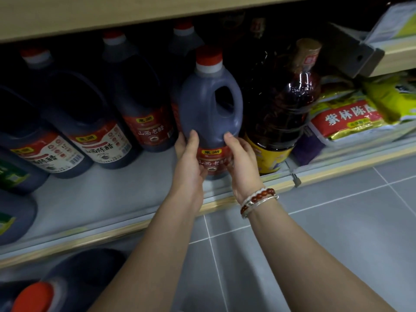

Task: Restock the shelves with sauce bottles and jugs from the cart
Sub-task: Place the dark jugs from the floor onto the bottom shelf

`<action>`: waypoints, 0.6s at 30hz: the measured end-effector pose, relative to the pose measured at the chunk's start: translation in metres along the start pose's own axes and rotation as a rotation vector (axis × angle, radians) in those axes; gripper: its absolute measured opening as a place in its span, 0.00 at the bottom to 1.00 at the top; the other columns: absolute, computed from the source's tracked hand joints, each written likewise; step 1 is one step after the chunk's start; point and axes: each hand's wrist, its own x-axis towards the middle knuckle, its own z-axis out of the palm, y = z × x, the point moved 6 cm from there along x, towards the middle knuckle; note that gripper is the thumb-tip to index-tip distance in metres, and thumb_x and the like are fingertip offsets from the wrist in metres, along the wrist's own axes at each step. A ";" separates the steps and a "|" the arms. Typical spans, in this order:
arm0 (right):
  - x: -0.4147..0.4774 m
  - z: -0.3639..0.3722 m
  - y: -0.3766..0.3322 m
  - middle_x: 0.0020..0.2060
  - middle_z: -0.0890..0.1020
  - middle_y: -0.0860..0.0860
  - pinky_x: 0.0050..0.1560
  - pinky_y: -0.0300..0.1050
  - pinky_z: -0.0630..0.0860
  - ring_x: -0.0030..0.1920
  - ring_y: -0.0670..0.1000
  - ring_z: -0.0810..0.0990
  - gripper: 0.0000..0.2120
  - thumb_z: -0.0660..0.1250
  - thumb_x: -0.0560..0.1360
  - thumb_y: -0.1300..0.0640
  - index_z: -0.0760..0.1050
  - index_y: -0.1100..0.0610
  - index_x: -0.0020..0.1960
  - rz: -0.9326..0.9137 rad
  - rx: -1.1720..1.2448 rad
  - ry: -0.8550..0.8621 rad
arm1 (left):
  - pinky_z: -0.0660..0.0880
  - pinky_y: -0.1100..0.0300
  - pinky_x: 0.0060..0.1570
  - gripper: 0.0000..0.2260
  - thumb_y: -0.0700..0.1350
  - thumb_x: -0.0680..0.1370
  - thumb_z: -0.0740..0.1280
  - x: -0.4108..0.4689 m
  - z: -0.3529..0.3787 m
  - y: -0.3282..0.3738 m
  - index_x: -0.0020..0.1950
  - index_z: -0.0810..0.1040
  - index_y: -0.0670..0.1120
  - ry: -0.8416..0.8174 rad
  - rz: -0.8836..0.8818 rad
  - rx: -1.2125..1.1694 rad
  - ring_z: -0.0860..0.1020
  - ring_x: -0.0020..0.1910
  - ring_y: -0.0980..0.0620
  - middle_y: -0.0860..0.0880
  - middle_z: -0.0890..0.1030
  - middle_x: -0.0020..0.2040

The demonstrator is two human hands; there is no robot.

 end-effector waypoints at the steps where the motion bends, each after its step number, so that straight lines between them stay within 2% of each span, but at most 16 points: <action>1: 0.000 -0.001 -0.001 0.59 0.79 0.56 0.45 0.40 0.79 0.52 0.49 0.81 0.30 0.71 0.69 0.48 0.68 0.59 0.66 0.003 -0.007 -0.018 | 0.76 0.58 0.52 0.18 0.51 0.80 0.58 -0.001 0.001 0.000 0.71 0.65 0.54 -0.001 0.006 -0.011 0.78 0.53 0.56 0.56 0.78 0.58; 3: -0.002 -0.002 -0.003 0.58 0.80 0.54 0.41 0.35 0.76 0.48 0.44 0.81 0.25 0.67 0.73 0.51 0.68 0.59 0.67 0.012 -0.033 -0.058 | 0.76 0.57 0.54 0.18 0.50 0.81 0.58 -0.001 0.001 -0.001 0.71 0.65 0.54 0.009 0.020 -0.044 0.78 0.55 0.56 0.56 0.78 0.58; 6: -0.016 -0.012 -0.005 0.61 0.76 0.52 0.51 0.38 0.74 0.55 0.46 0.77 0.26 0.65 0.75 0.53 0.63 0.58 0.70 0.002 -0.103 0.015 | 0.71 0.53 0.65 0.19 0.49 0.80 0.59 -0.004 -0.006 -0.007 0.71 0.65 0.51 0.090 0.052 -0.007 0.75 0.63 0.53 0.52 0.75 0.66; 9: -0.038 -0.041 -0.007 0.49 0.74 0.50 0.54 0.44 0.72 0.49 0.48 0.75 0.16 0.64 0.75 0.58 0.66 0.56 0.62 -0.014 -0.209 0.177 | 0.71 0.58 0.57 0.11 0.46 0.78 0.63 -0.018 -0.015 -0.032 0.60 0.70 0.49 0.212 -0.007 0.110 0.75 0.57 0.53 0.51 0.77 0.59; 11: -0.053 -0.065 -0.012 0.44 0.74 0.51 0.50 0.47 0.72 0.45 0.50 0.74 0.10 0.62 0.75 0.62 0.67 0.56 0.55 0.015 -0.234 0.214 | 0.71 0.58 0.52 0.04 0.42 0.77 0.64 -0.027 -0.014 -0.055 0.48 0.72 0.51 0.224 -0.084 0.222 0.76 0.50 0.52 0.49 0.77 0.51; 13: -0.062 -0.093 -0.025 0.41 0.74 0.50 0.46 0.45 0.71 0.41 0.50 0.74 0.08 0.61 0.75 0.64 0.68 0.56 0.53 0.034 -0.280 0.240 | 0.70 0.59 0.45 0.07 0.39 0.77 0.62 -0.034 0.000 -0.087 0.42 0.72 0.51 0.117 -0.214 0.303 0.76 0.43 0.52 0.49 0.77 0.44; 15: -0.067 -0.123 -0.044 0.39 0.74 0.50 0.43 0.44 0.71 0.39 0.51 0.75 0.08 0.60 0.74 0.65 0.69 0.56 0.52 0.035 -0.325 0.275 | 0.68 0.62 0.39 0.09 0.39 0.78 0.60 -0.047 0.021 -0.120 0.40 0.72 0.50 -0.042 -0.357 0.402 0.74 0.38 0.54 0.51 0.76 0.40; 18: -0.087 -0.190 -0.079 0.37 0.76 0.52 0.40 0.44 0.72 0.37 0.53 0.77 0.06 0.59 0.75 0.64 0.69 0.57 0.50 0.021 -0.345 0.396 | 0.68 0.64 0.40 0.06 0.41 0.78 0.62 -0.089 0.071 -0.167 0.43 0.73 0.51 -0.407 -0.526 0.582 0.75 0.40 0.55 0.50 0.78 0.44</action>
